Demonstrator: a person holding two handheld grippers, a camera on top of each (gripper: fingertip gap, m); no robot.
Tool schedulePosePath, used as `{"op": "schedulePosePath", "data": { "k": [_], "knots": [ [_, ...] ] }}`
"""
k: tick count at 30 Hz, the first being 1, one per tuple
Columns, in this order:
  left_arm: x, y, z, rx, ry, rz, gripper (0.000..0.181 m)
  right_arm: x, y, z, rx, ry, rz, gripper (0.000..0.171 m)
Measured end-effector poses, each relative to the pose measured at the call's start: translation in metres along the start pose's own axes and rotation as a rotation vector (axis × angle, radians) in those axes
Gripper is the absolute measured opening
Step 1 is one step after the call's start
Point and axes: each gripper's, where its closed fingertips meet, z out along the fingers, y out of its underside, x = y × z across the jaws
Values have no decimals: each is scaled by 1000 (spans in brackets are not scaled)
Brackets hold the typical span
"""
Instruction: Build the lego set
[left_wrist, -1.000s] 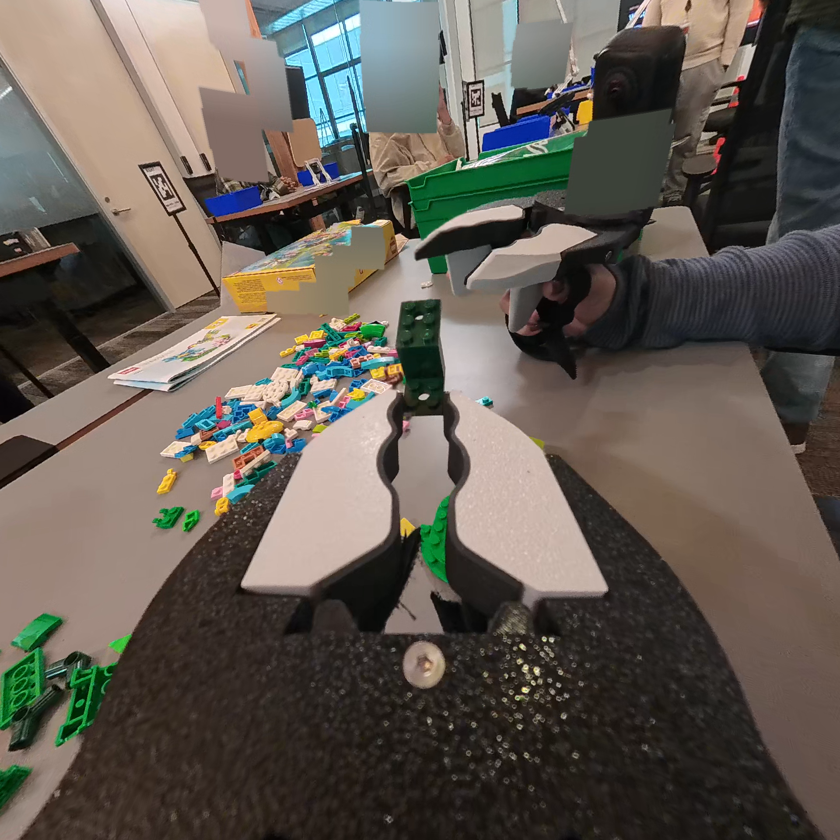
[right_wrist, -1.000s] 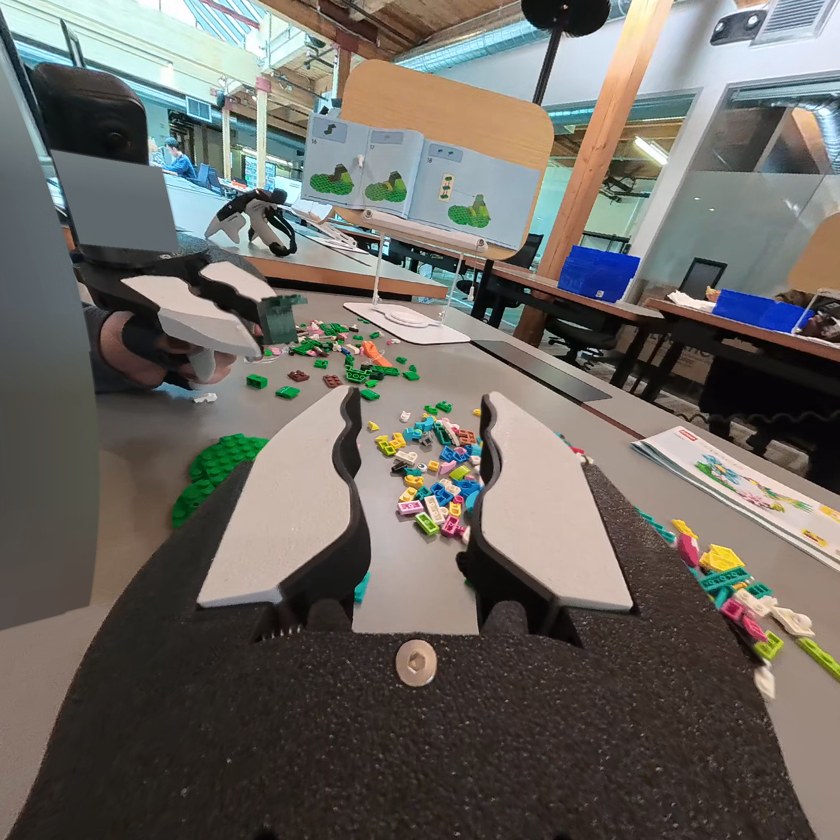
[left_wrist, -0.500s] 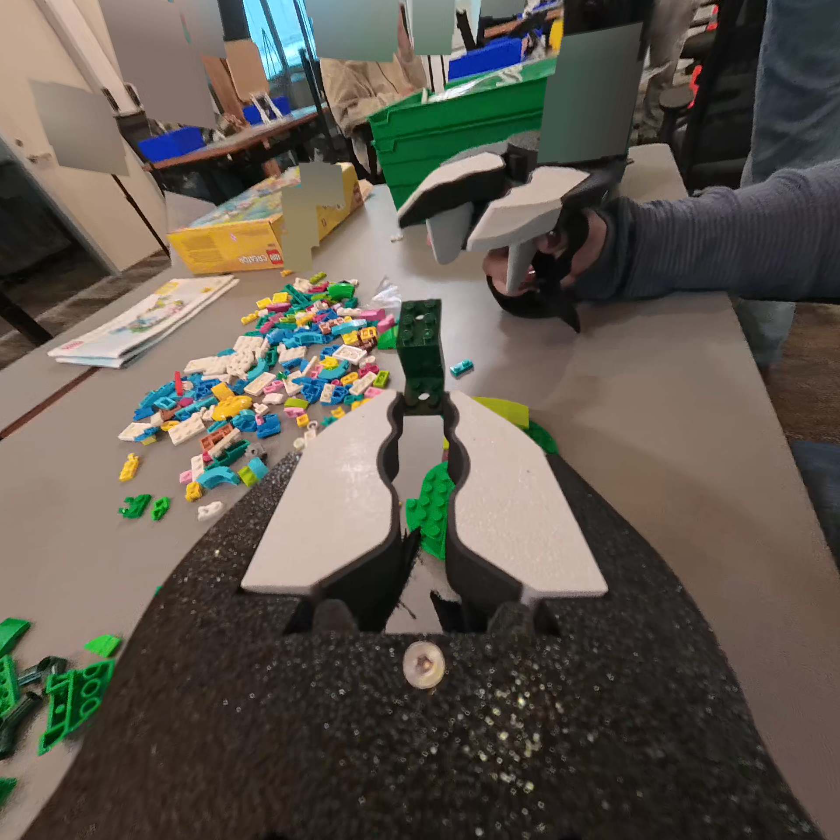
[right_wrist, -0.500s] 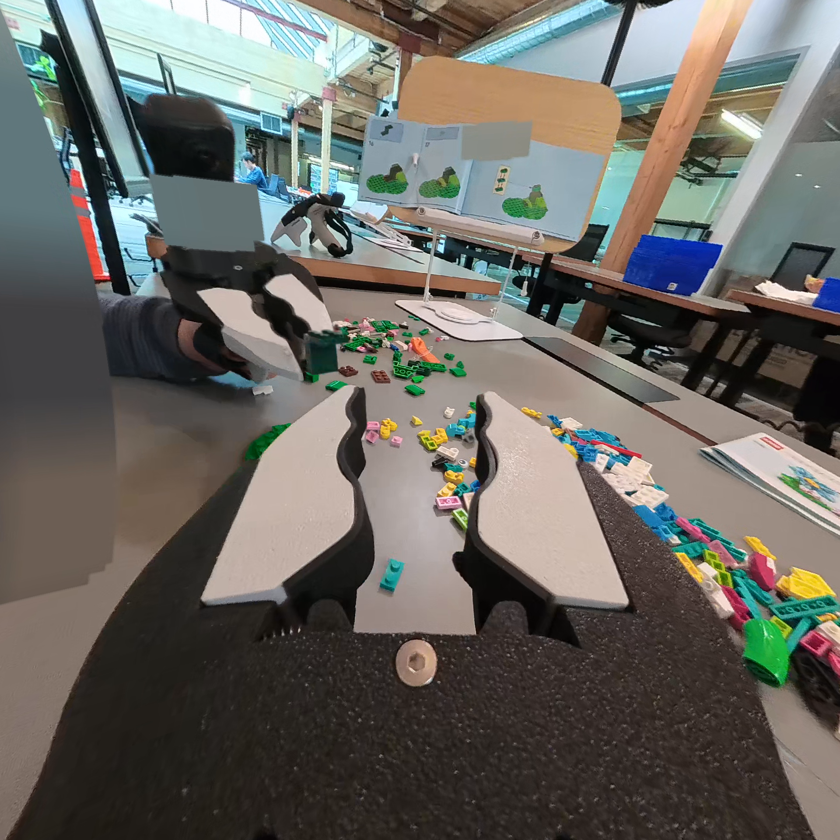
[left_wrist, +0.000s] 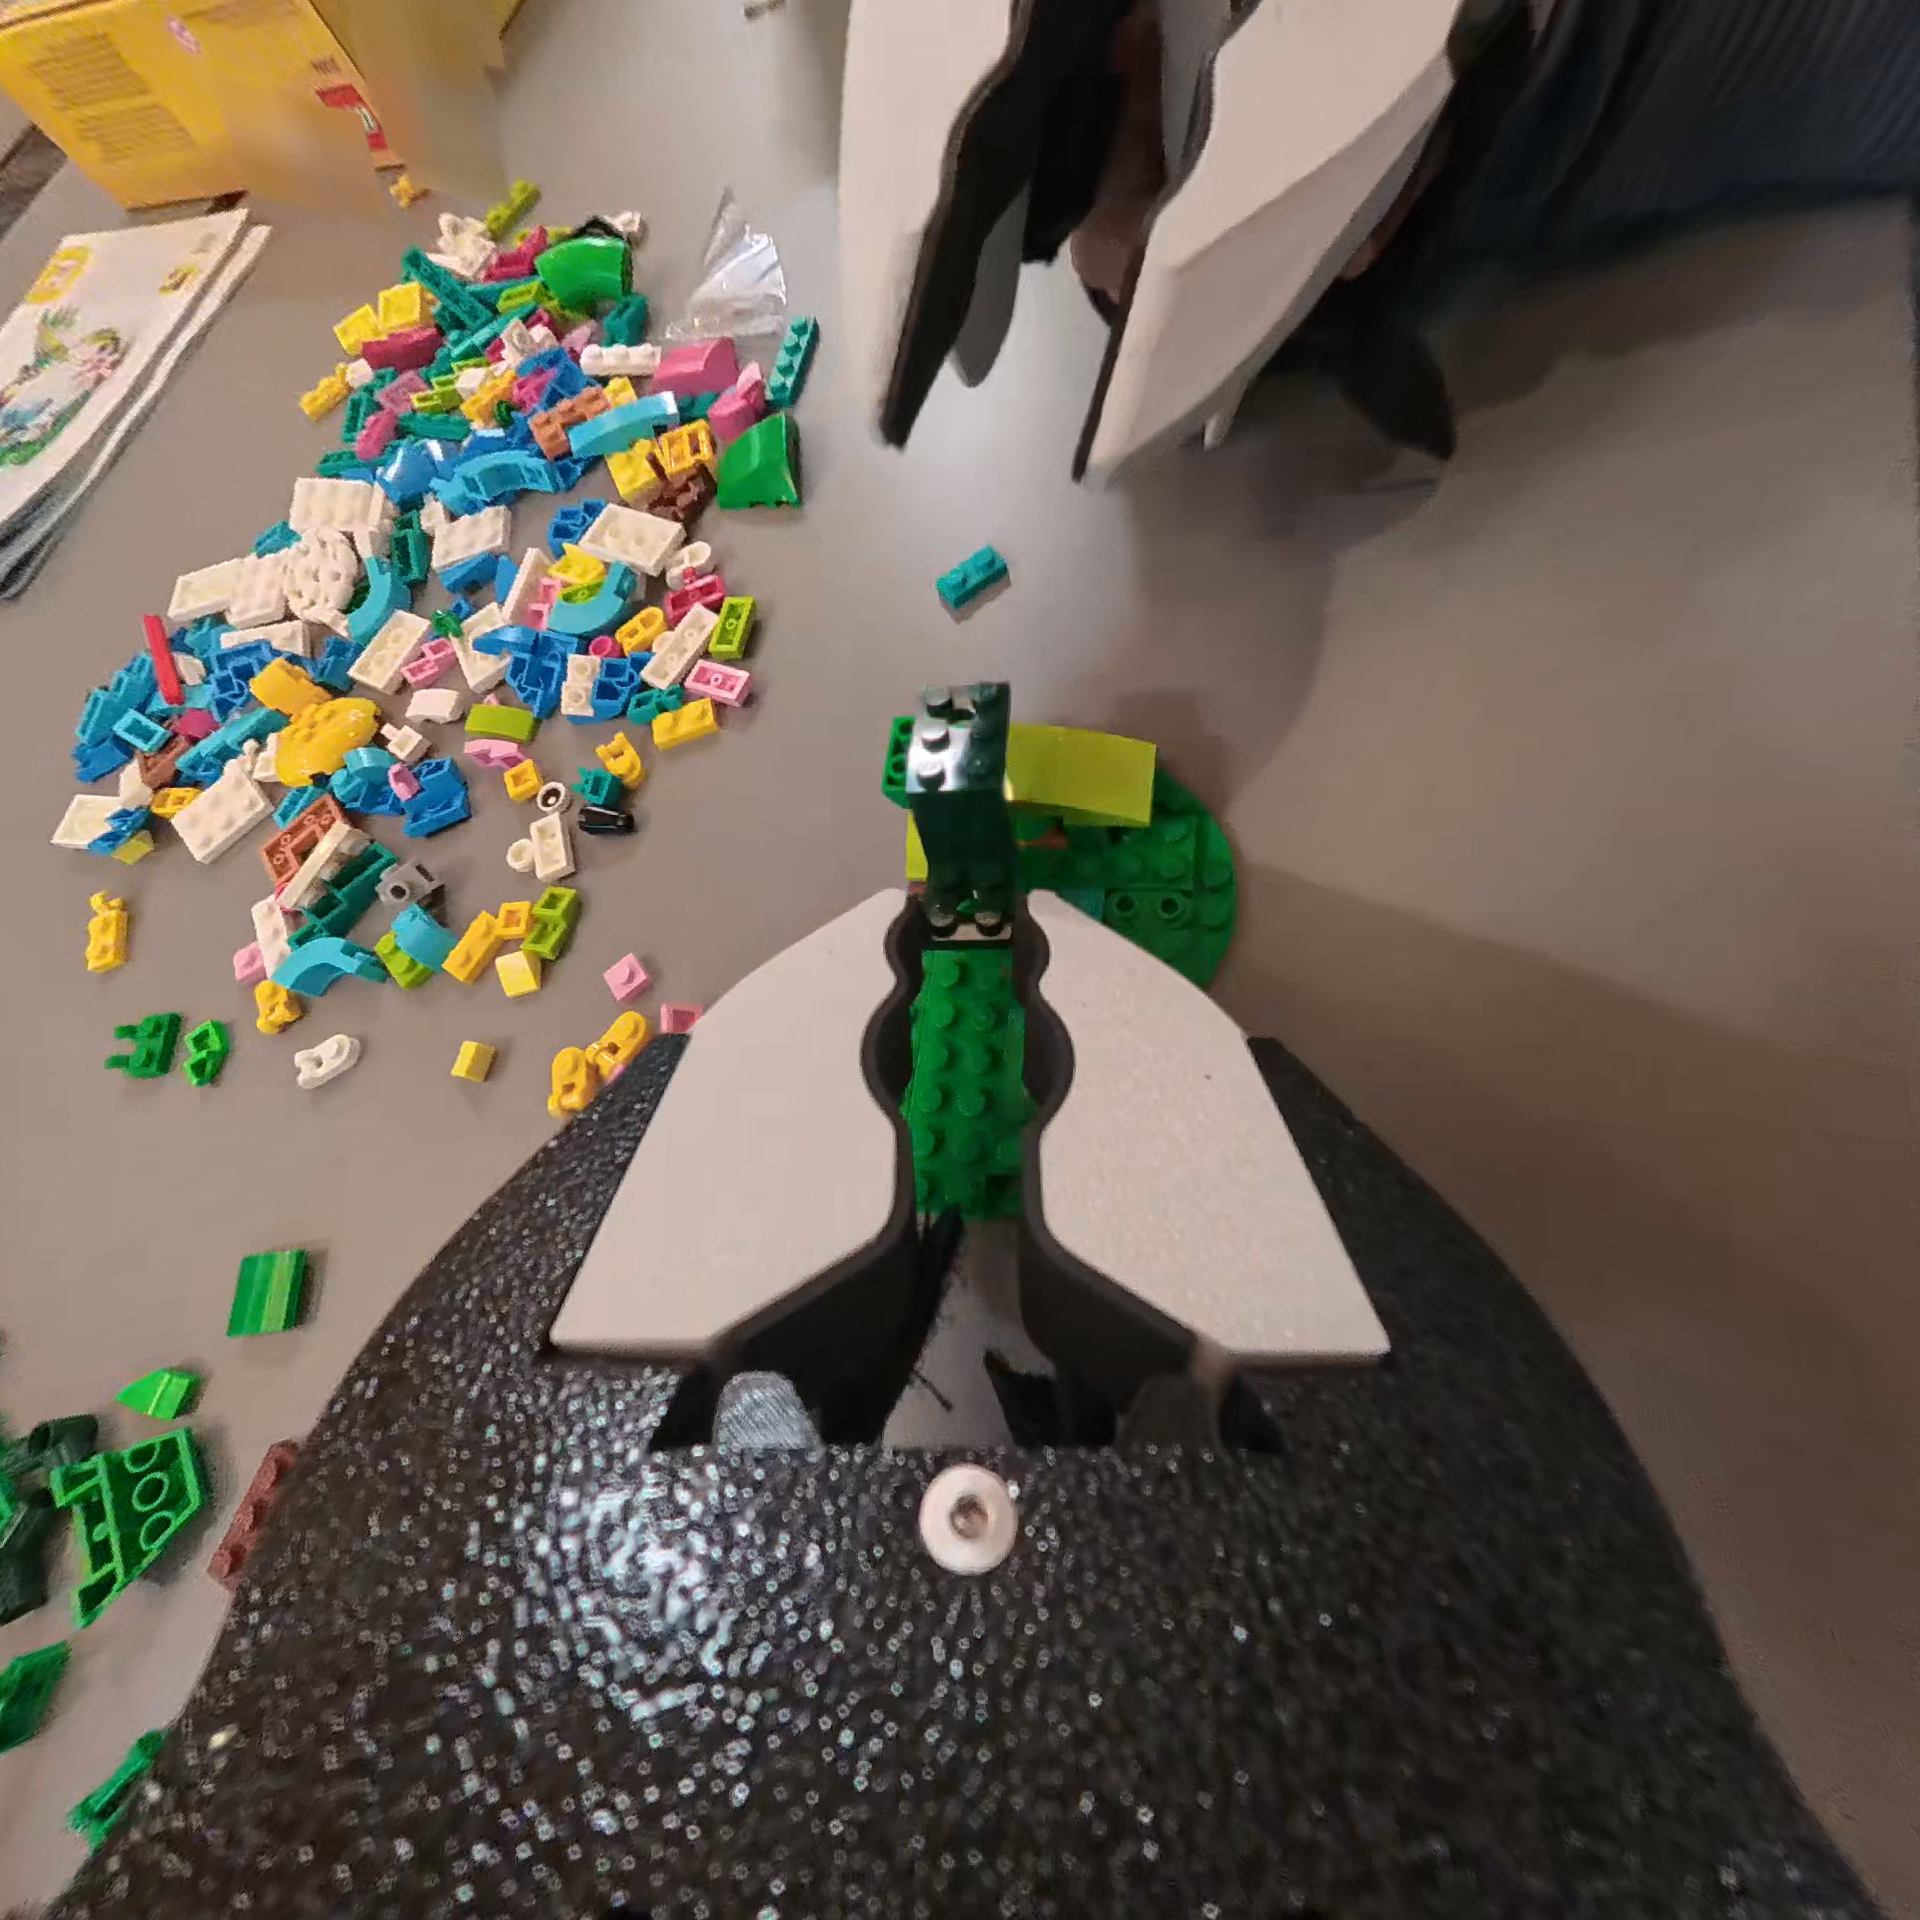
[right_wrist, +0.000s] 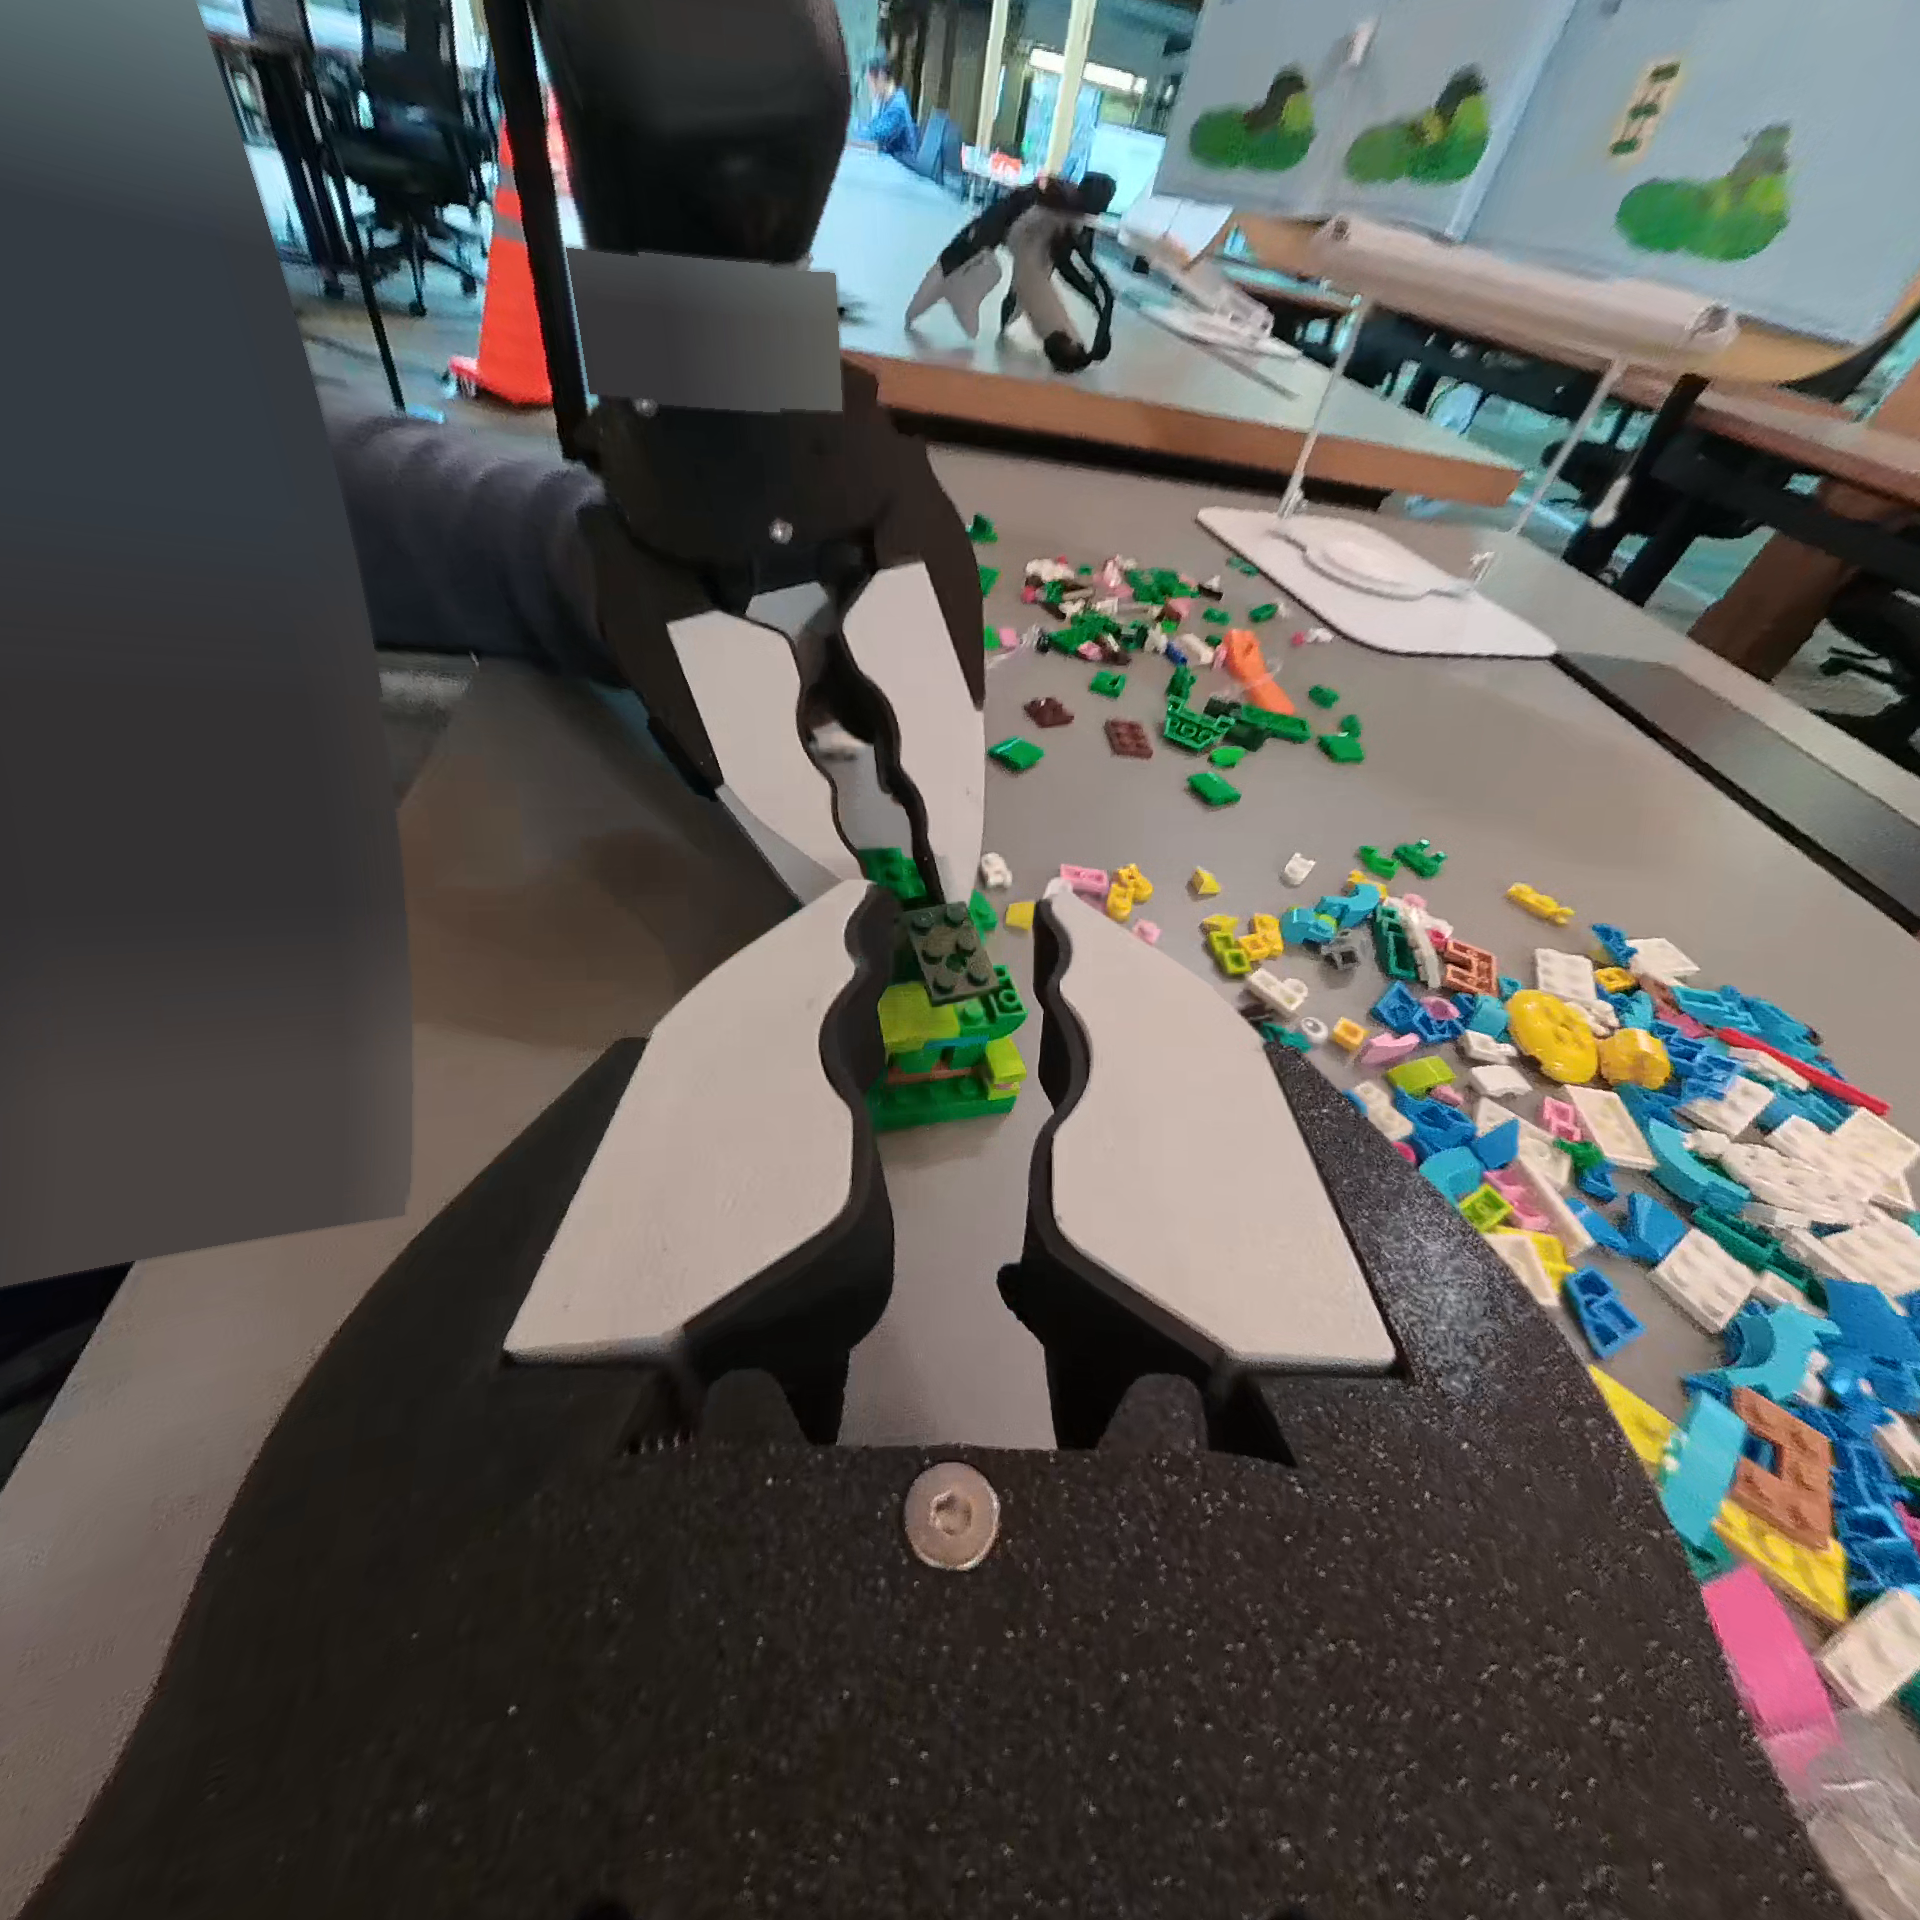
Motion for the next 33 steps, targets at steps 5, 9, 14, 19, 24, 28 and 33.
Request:
{"op": "schedulePosePath", "data": {
  "k": [5,9,14,19,24,28,33],
  "knots": [
    [2,4,2,-27,14,-7,16,-5,10,7,-84,-17,-32,25],
    [1,6,4,-41,1,-2,16,-6,17,12,-149,-16,-52,30],
    [0,5,5,-44,-10,-6,16,-7,25,17,-211,-9,-77,34],
    [0,5,5,-50,-15,-15,16,-6,25,17,-210,-11,-61,34],
    [-1,4,4,-56,-13,-27,29,-5,25,17,-212,-11,-56,34],
    [5,4,5,-54,36,-57,35,-5,25,17,-212,-14,-53,34],
    [0,7,-1,-88,23,-19,39,-3,22,14,-182,-18,-30,34]
  ]
}}
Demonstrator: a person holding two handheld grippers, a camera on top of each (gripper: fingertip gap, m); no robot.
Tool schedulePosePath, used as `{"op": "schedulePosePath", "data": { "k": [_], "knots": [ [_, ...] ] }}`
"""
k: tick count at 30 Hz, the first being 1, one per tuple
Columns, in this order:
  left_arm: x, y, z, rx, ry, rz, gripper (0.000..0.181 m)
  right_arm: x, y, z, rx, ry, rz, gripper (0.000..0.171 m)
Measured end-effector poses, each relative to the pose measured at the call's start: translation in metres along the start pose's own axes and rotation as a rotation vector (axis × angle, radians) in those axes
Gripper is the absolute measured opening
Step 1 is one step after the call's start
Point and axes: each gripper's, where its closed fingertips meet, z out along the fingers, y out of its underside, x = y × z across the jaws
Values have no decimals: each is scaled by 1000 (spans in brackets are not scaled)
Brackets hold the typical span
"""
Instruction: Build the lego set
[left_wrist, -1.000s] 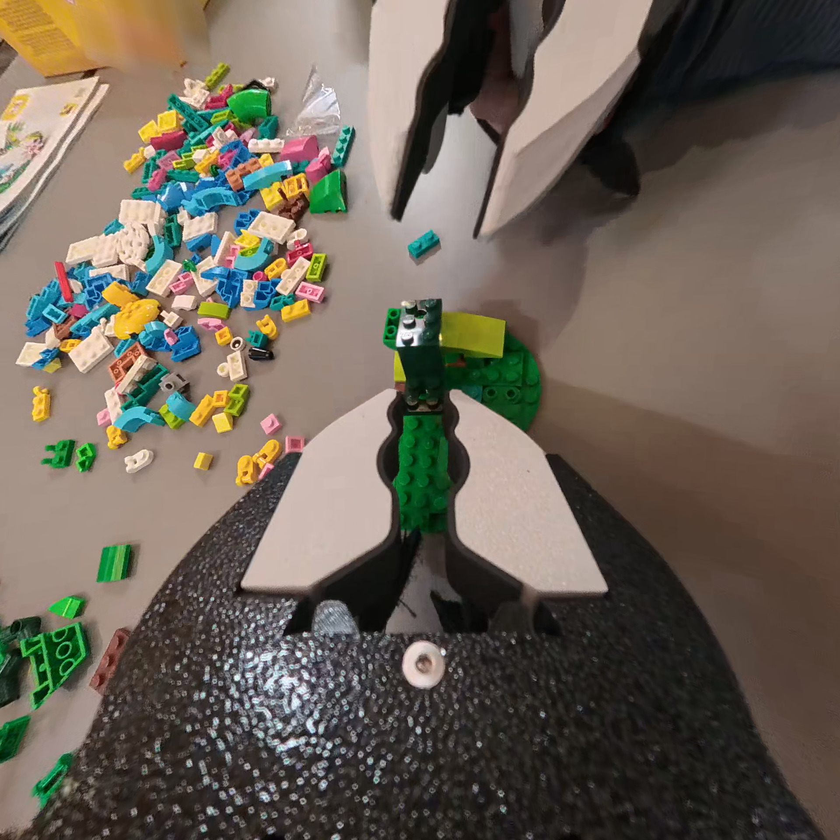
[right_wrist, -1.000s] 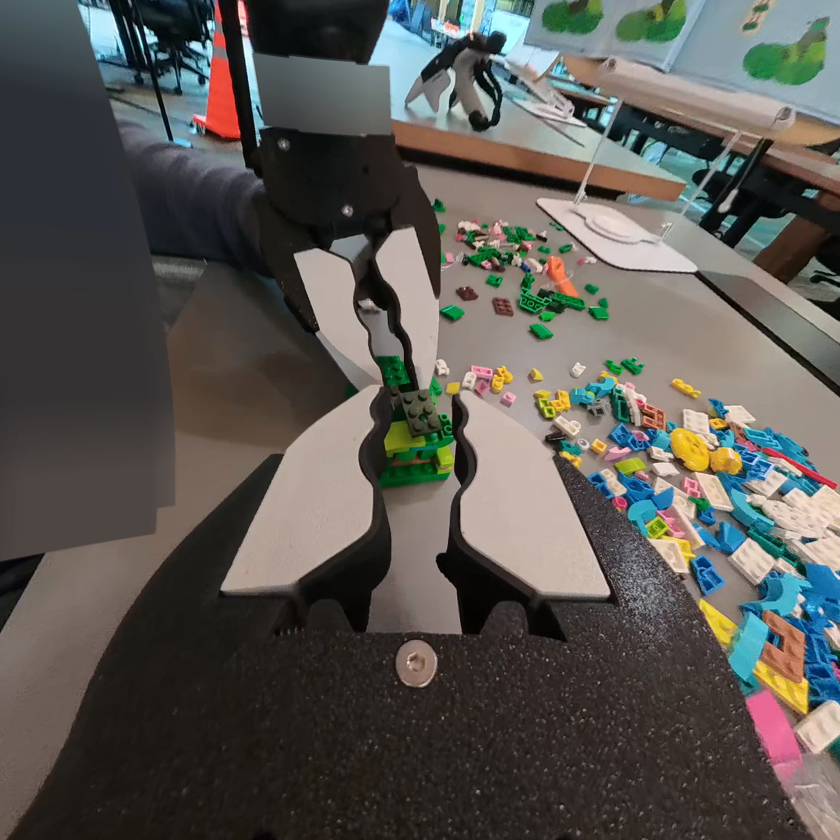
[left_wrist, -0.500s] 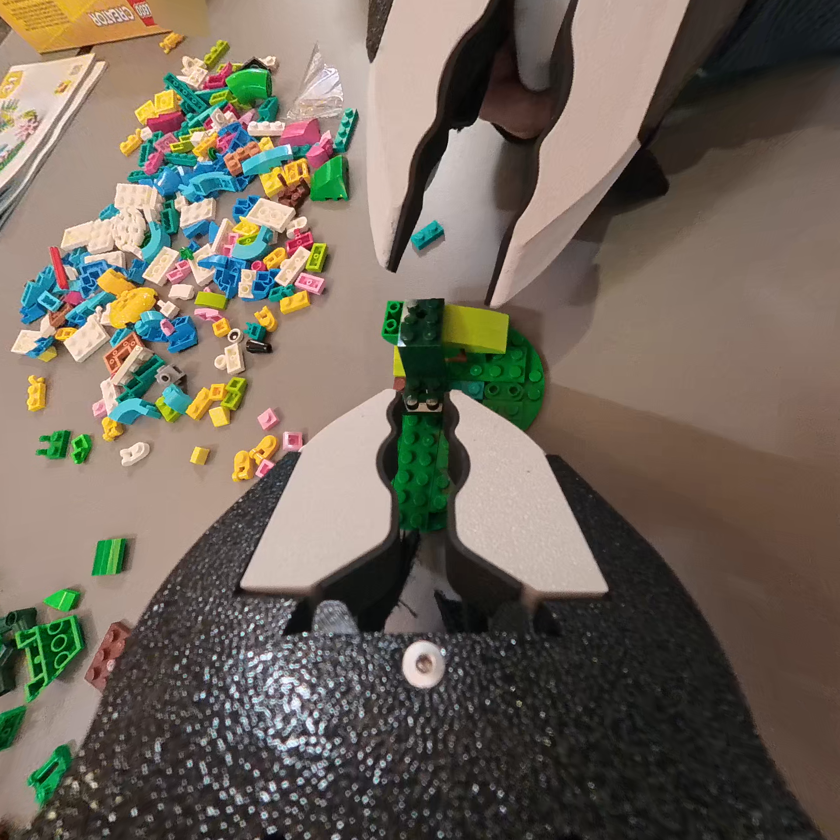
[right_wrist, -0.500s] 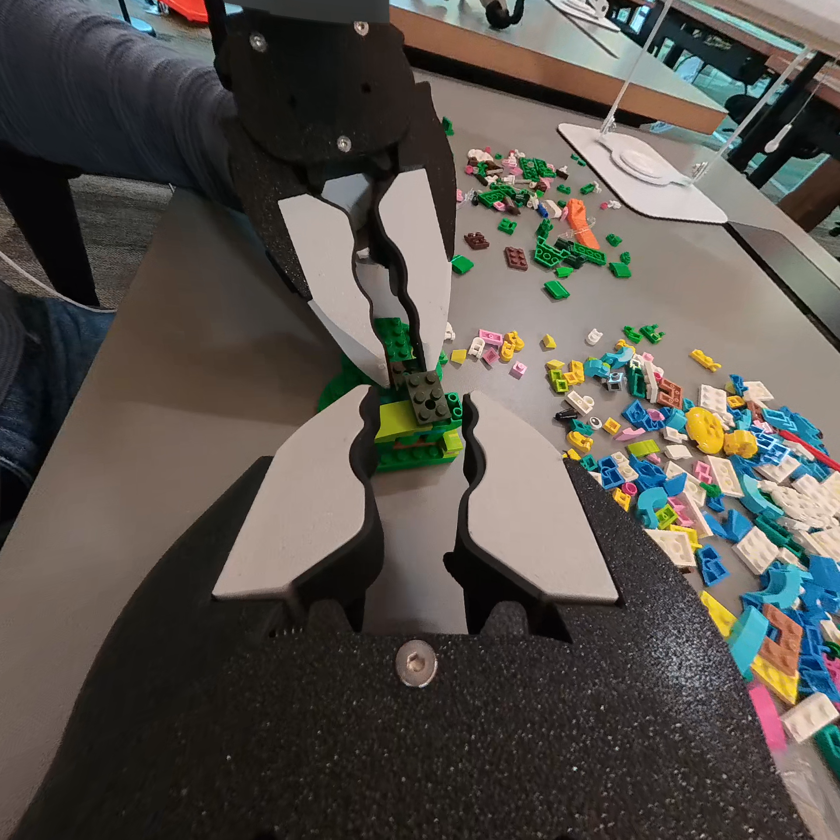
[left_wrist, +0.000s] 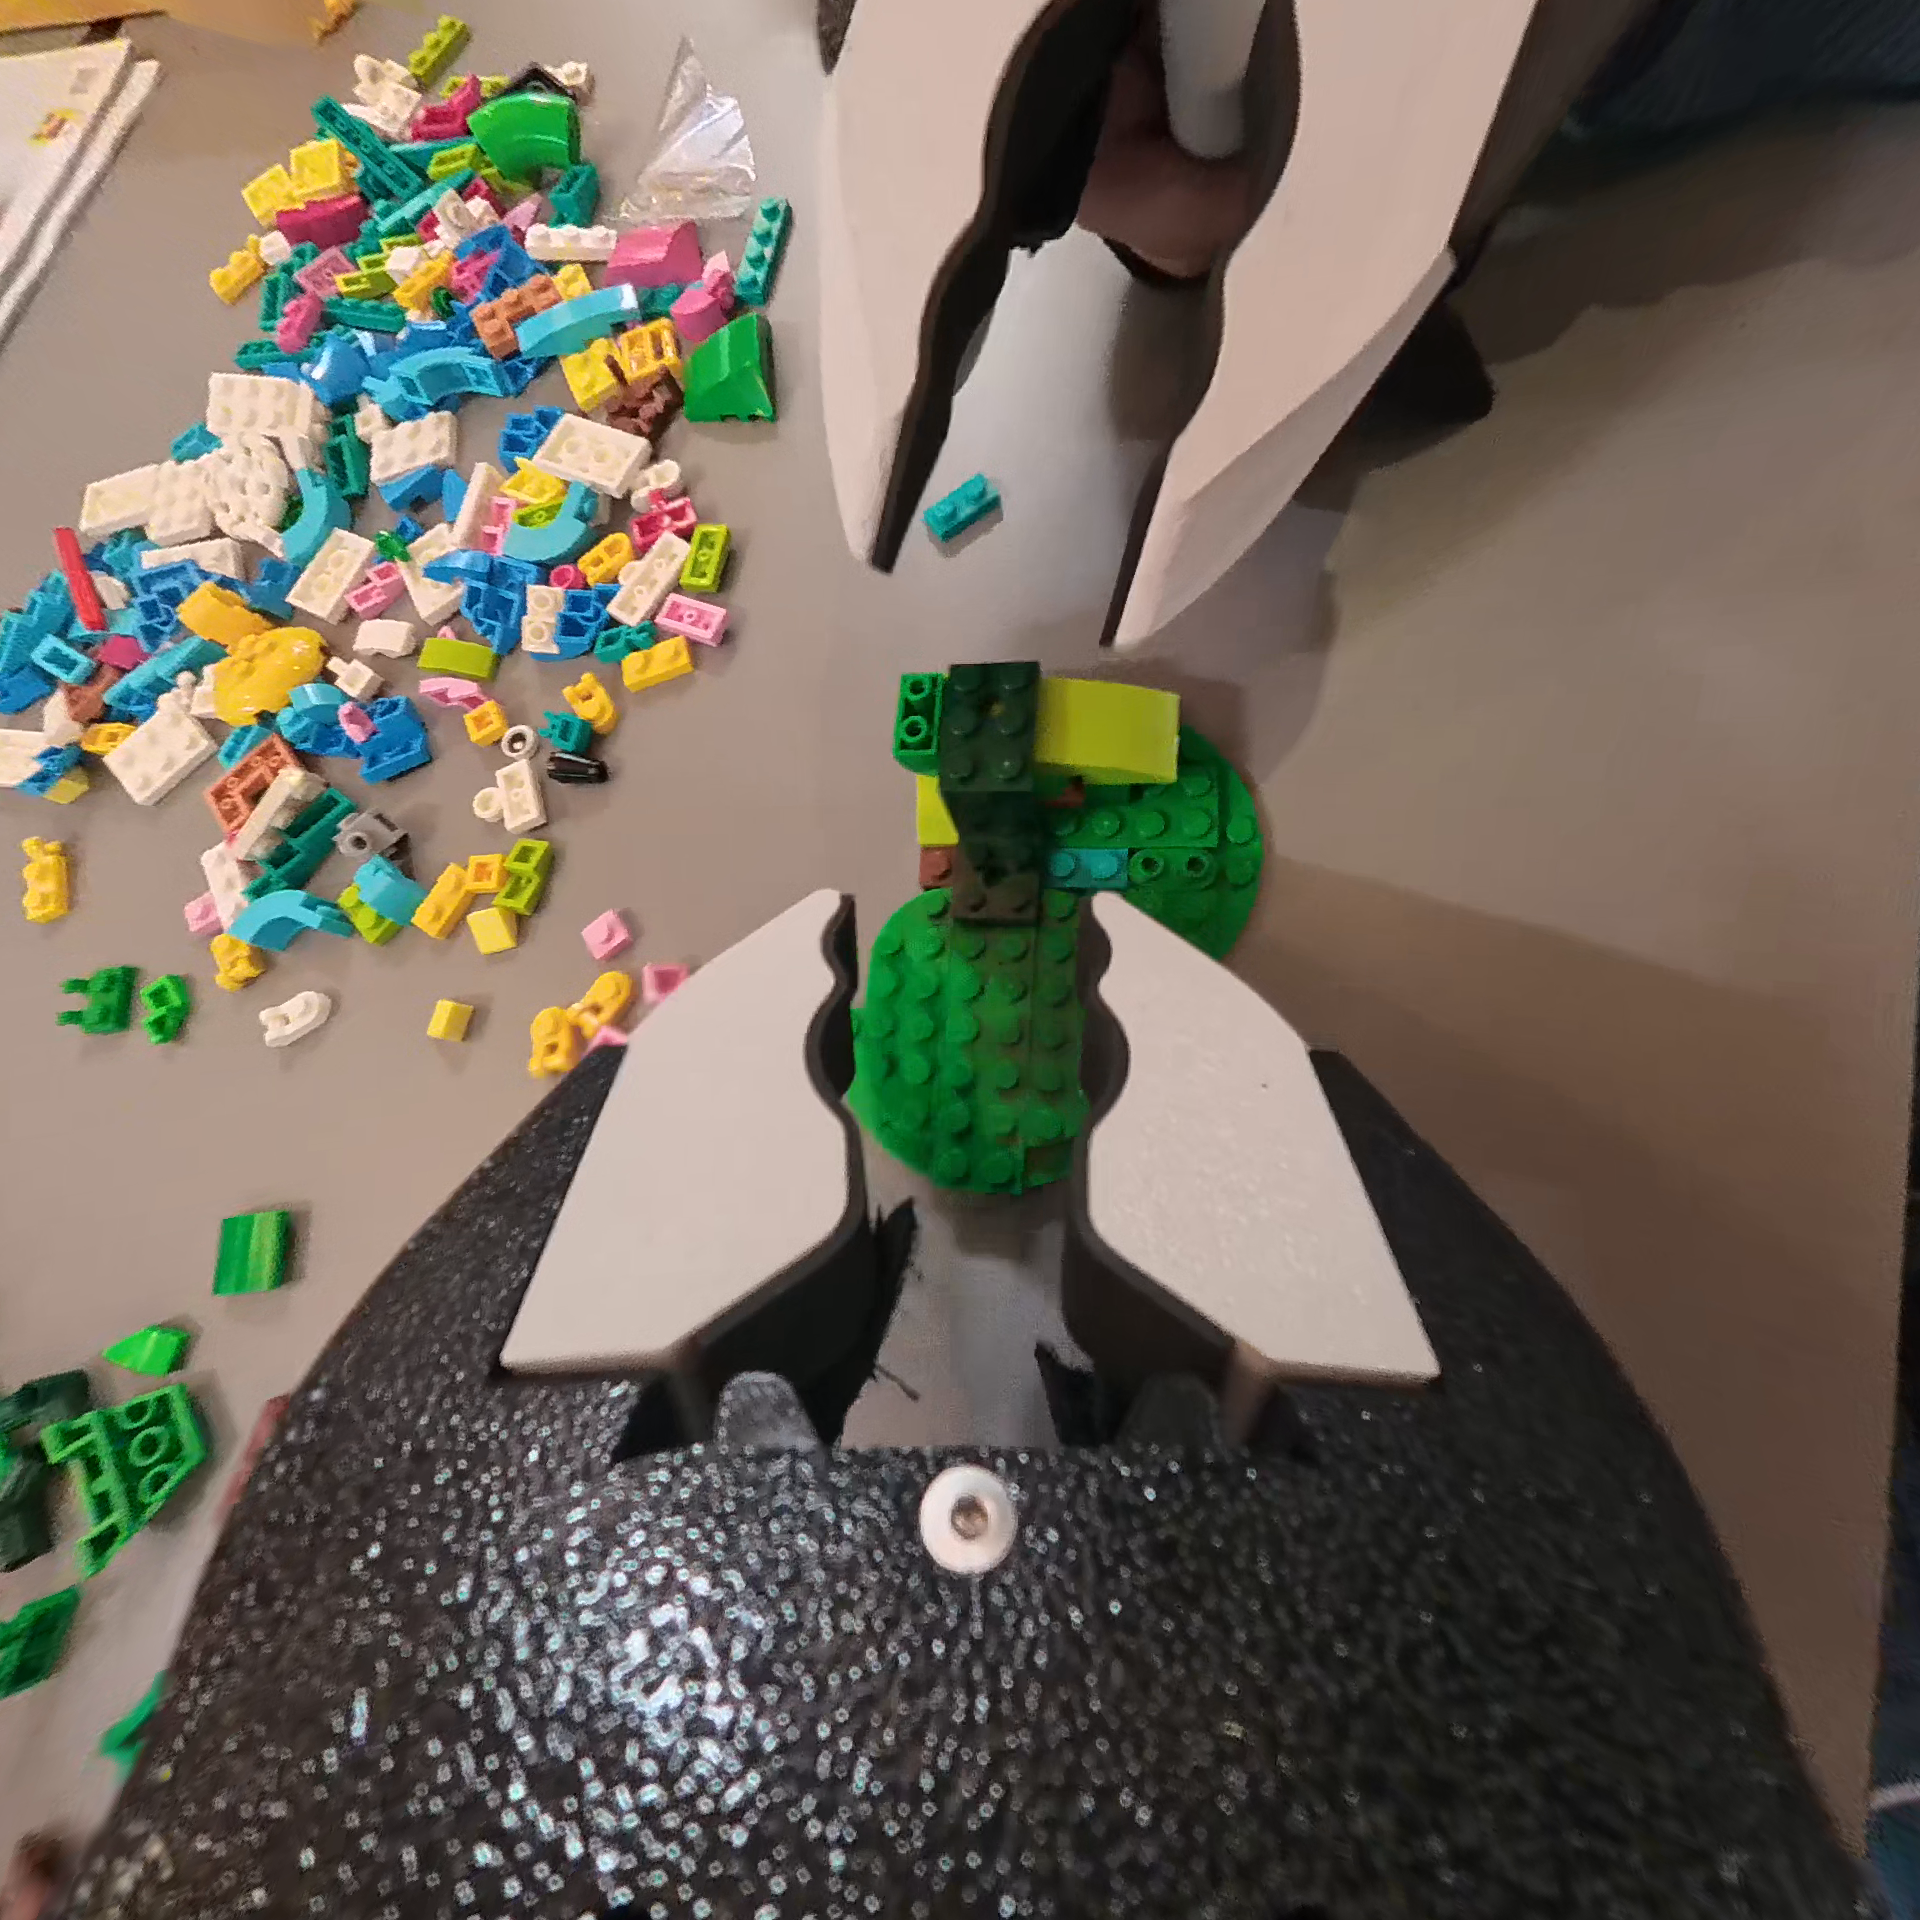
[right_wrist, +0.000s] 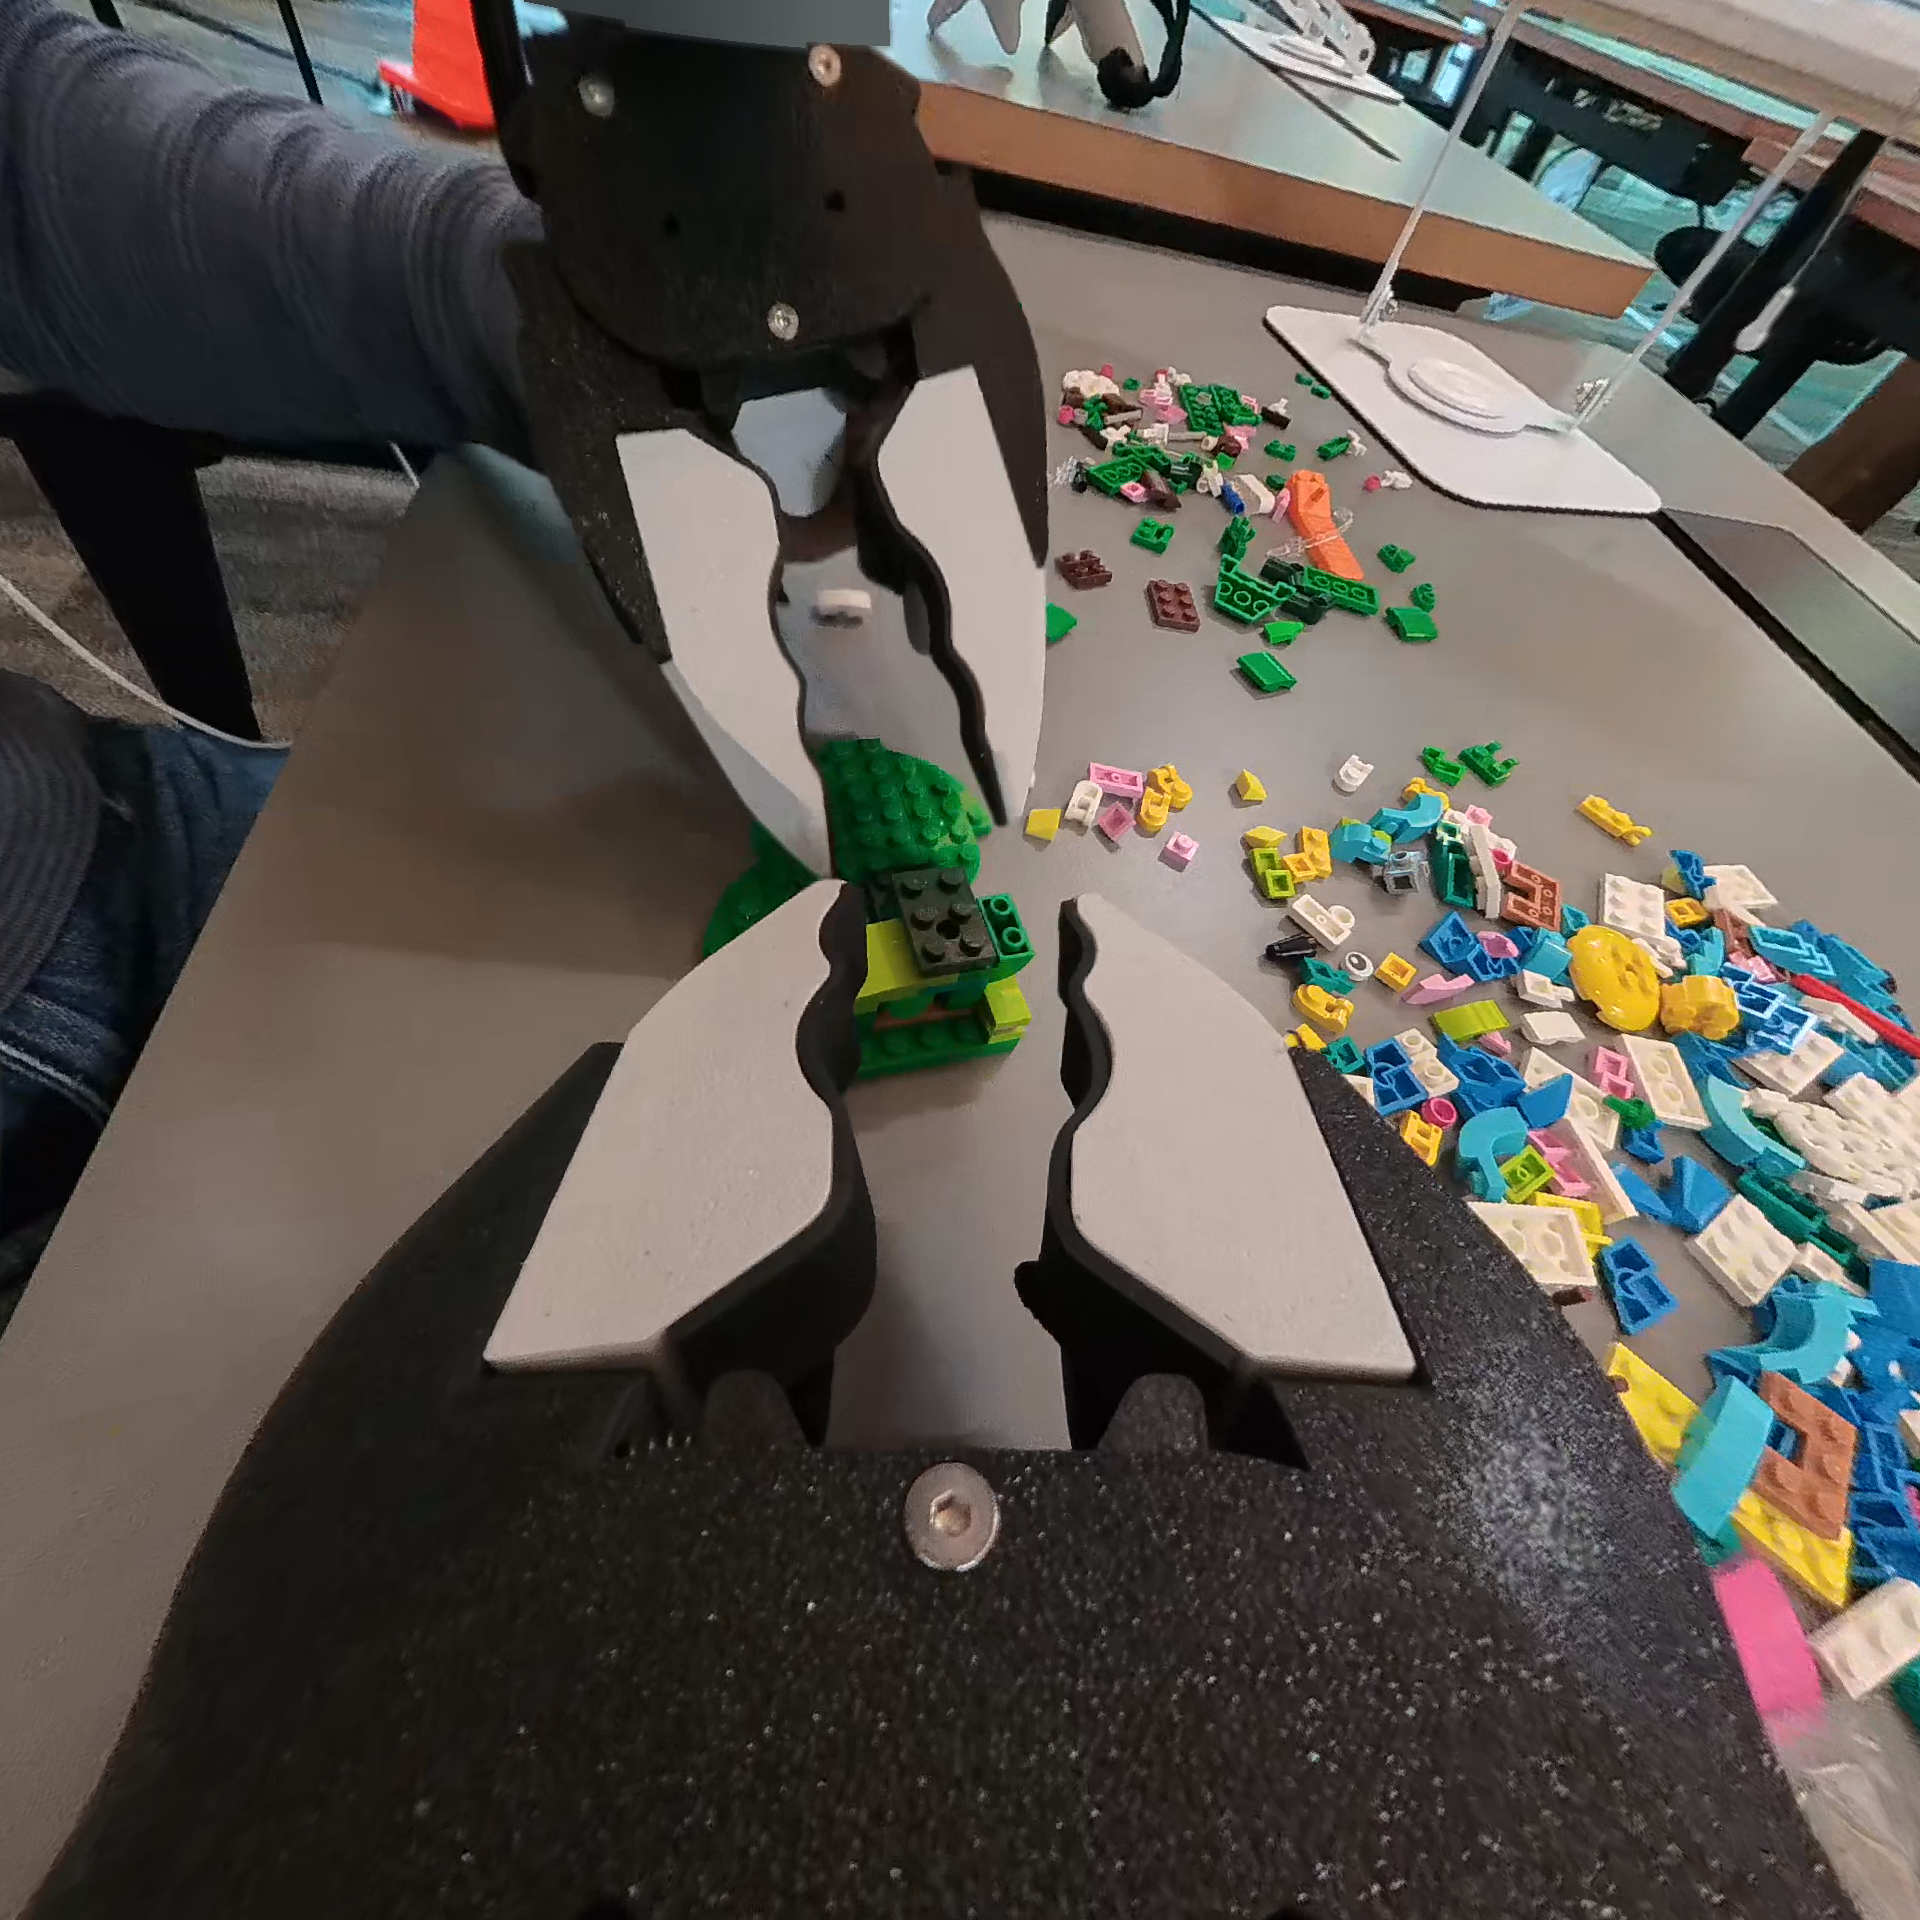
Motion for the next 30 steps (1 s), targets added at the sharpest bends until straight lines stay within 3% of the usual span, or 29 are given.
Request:
{"op": "schedulePosePath", "data": {
  "k": [4,10,17,23,26,30],
  "knots": [
    [-12,-2,-20,52,9,11,46,2,-1,-6,24,-10,24,40],
    [-2,10,-31,20,129,-15,79,-4,13,-10,-66,-72,73,63],
    [9,23,-23,-62,102,191,70,-20,26,-11,-181,-179,162,67],
    [4,32,-25,-110,111,152,70,-32,35,-11,-279,-240,228,70],
    [-3,23,-34,-56,7,331,58,-37,35,-13,-306,-264,274,72],
    [-16,15,-47,-10,-191,691,66,-44,28,-14,-294,-302,378,79]
  ]
}}
